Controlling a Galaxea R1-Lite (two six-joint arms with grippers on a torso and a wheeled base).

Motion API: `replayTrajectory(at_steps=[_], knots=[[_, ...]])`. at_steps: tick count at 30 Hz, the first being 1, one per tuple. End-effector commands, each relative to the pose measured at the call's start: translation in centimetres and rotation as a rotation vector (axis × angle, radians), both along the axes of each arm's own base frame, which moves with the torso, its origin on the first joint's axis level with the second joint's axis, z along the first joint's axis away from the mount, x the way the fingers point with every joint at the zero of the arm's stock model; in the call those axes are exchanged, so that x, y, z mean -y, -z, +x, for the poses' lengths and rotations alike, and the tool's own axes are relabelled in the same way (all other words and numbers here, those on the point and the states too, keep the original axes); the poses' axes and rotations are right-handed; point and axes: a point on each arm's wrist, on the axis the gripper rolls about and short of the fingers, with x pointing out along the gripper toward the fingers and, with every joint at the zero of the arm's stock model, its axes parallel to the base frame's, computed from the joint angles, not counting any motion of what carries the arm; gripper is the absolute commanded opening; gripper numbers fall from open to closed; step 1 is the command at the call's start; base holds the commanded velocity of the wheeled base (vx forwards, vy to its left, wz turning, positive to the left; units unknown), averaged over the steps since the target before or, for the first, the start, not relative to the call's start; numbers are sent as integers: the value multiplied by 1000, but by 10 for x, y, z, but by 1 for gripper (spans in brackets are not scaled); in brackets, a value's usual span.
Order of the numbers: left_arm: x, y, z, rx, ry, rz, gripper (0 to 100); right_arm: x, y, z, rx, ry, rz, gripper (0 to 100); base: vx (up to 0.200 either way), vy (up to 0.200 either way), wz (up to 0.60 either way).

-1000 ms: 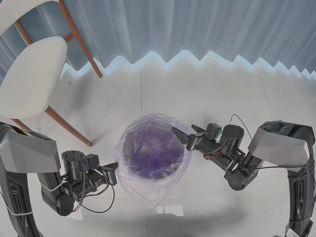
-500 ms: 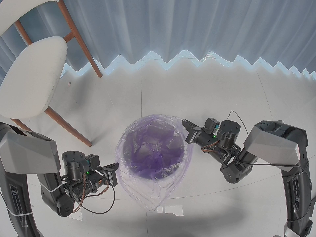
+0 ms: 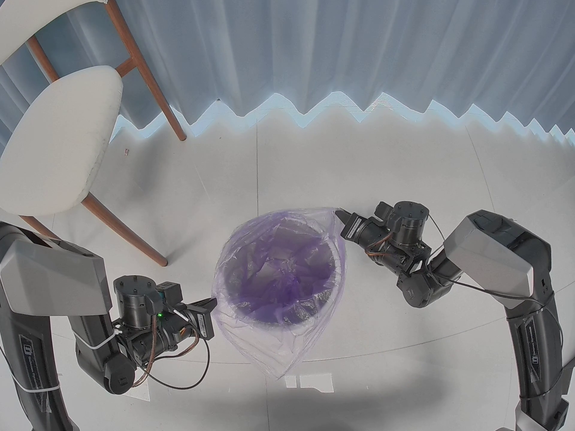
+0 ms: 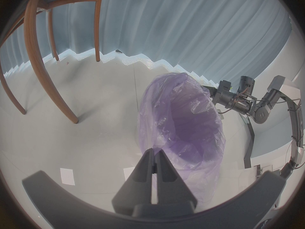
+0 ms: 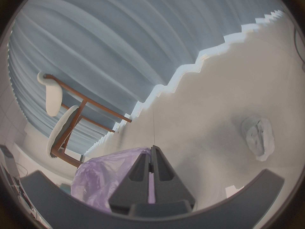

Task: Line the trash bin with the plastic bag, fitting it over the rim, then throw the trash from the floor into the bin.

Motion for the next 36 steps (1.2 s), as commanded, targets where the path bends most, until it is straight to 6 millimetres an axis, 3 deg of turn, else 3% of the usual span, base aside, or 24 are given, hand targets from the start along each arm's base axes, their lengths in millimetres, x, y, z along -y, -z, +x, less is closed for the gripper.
replayTrajectory(at_steps=[1,10,19,20,23,31,32,36], knots=[[1,1,0,-4,3,3,0,7,20,11,-47,22,26,0,0,0,0],[2,7,1,-14,-2,14,0,8,42,21,-92,34,85,0,0,0,0],[0,6,2,-10,-9,12,0,9,38,20,-95,35,112,0,0,0,0],[0,6,2,-10,-9,13,0,9,36,20,-87,34,117,100,0,0,0],[0,5,2,-8,-10,13,0,12,20,14,-62,41,161,100,0,0,0],[-1,3,0,-8,-12,12,0,24,-32,-39,-32,-23,276,100,0,0,0],[-1,5,-2,-16,-11,15,100,26,-37,-43,-22,-25,284,100,0,0,0],[-3,8,-7,-38,-22,32,100,34,-51,-59,41,-19,296,100,0,0,0]])
